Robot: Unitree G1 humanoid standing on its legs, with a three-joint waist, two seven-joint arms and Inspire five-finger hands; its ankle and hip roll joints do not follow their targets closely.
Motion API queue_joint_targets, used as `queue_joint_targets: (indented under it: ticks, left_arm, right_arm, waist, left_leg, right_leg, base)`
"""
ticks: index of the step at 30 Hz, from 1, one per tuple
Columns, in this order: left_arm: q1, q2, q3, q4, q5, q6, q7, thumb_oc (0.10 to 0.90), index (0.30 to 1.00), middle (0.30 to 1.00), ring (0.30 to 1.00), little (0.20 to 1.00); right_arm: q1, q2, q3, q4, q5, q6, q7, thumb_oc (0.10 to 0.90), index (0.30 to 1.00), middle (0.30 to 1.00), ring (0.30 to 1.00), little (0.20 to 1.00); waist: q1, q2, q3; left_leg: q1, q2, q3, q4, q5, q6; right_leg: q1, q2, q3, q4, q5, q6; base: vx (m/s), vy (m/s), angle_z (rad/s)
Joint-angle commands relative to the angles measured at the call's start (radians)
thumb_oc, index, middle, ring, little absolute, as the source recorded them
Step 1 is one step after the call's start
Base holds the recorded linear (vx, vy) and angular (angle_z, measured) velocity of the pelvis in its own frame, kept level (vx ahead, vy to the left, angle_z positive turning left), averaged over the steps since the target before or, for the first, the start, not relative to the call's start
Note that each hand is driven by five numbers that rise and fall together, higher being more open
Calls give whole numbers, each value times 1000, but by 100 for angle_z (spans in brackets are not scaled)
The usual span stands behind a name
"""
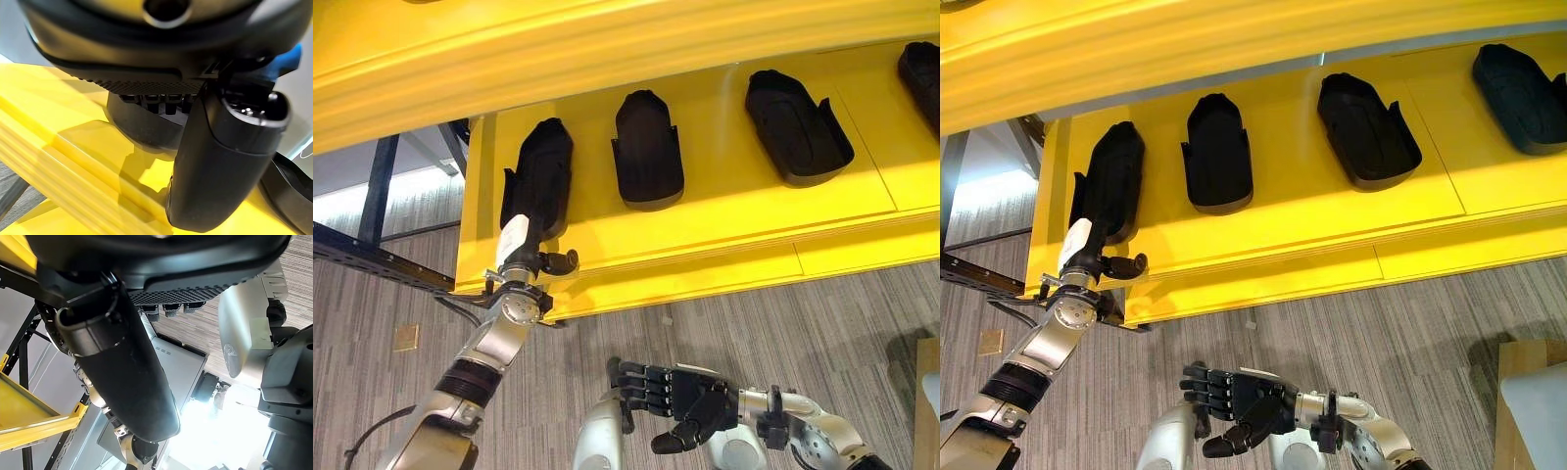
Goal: Move parts from the plastic box to the shelf.
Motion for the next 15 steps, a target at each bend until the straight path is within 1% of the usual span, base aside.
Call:
queue_joint_targets:
  ticks: [1,5,7,9,12,15]
  left_arm:
    - [87,35,48,52,-23,59,-41,900,1000,1000,1000,1000]
    - [105,32,54,46,-22,52,-31,900,1000,1000,1000,1000]
    - [109,28,63,53,-23,29,-6,900,1000,1000,1000,1000]
    - [106,26,65,57,-25,23,3,900,1000,1000,1000,1000]
    - [69,22,67,74,-33,6,3,900,1000,1000,1000,1000]
    - [55,19,65,73,-29,14,-1,900,1000,1000,1000,1000]
  right_arm:
    - [-3,77,-7,-112,39,-32,55,900,1000,1000,1000,1000]
    - [-1,76,-11,-115,36,-25,54,900,1000,1000,1000,1000]
    - [1,77,-13,-115,32,-17,56,900,1000,1000,1000,1000]
    - [3,77,-13,-113,27,-17,57,900,1000,1000,1000,1000]
    - [8,77,-14,-106,28,-18,66,900,1000,1000,1000,1000]
    - [10,78,-17,-106,30,-14,65,900,1000,1000,1000,1000]
  waist:
    - [0,-59,7]
    - [2,-56,6]
    - [3,-55,3]
    - [2,-55,2]
    - [-2,-63,-5]
    - [-4,-65,-7]
  left_leg:
    - [22,-59,-35,64,-94,36]
    - [25,-62,-35,62,-94,35]
    - [27,-63,-34,62,-93,36]
    - [28,-63,-33,61,-93,36]
    - [29,-61,-33,64,-93,36]
    - [32,-60,-33,63,-92,36]
  right_leg:
    - [72,-47,-83,-152,94,65]
    - [76,-50,-85,-153,92,65]
    - [78,-52,-87,-151,90,64]
    - [80,-51,-87,-150,89,64]
    - [84,-47,-84,-150,91,66]
    - [85,-45,-83,-151,92,66]
  base:
    - [0,0,0]
    - [2,10,0]
    - [19,39,0]
    - [0,0,0]
    - [27,-6,1]
    - [0,0,0]
